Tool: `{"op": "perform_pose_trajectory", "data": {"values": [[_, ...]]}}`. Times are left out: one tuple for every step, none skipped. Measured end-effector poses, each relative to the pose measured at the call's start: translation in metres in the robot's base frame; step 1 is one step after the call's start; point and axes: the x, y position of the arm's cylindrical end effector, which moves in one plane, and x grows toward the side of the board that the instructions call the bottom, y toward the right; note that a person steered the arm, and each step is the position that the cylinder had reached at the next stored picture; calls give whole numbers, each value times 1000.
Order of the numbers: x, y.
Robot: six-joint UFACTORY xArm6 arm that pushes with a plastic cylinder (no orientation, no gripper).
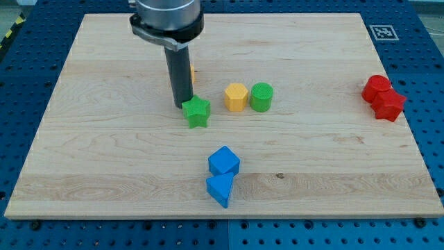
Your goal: Move the arm towards the top left of the board
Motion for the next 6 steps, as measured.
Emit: {"op": "perform_pose_trajectory", "data": {"values": [[0,0],[-10,0],[-26,-20],[-26,-71],[-13,-119],[-32,-135]]}}
